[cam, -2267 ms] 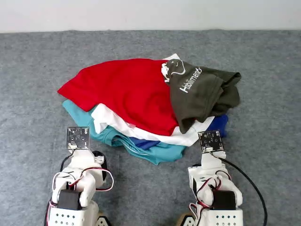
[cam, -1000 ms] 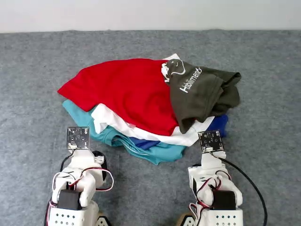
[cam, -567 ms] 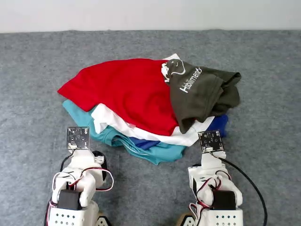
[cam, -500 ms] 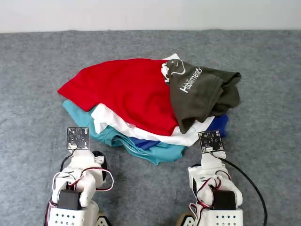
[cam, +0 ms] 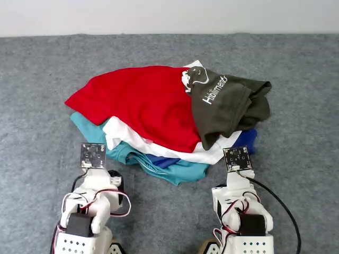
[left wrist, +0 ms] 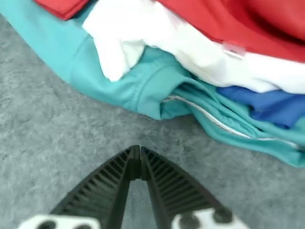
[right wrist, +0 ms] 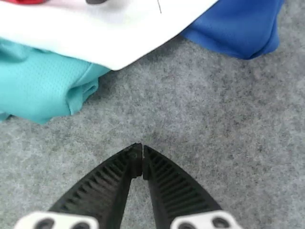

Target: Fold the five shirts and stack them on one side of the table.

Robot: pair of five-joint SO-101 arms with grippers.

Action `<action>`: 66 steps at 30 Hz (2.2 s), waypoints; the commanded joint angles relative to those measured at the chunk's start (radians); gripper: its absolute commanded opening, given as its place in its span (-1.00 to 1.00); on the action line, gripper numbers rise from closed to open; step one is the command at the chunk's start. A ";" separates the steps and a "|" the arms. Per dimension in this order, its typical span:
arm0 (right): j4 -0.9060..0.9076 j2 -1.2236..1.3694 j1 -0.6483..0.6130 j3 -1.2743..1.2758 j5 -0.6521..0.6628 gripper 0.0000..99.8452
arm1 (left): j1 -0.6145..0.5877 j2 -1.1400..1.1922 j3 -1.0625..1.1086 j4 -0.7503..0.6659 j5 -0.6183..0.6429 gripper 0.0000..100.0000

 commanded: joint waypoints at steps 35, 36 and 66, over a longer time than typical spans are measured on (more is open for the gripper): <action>0.008 -0.012 -0.002 0.009 -0.006 -0.98 | 0.138 0.681 -0.849 0.052 -0.532 -0.97; 0.008 -0.012 -0.002 0.009 -0.006 -0.98 | 0.153 0.747 -0.905 0.069 -0.532 -0.97; 0.008 -0.012 -0.002 0.009 -0.006 -0.98 | 0.172 2.163 -1.762 0.112 -0.779 -0.40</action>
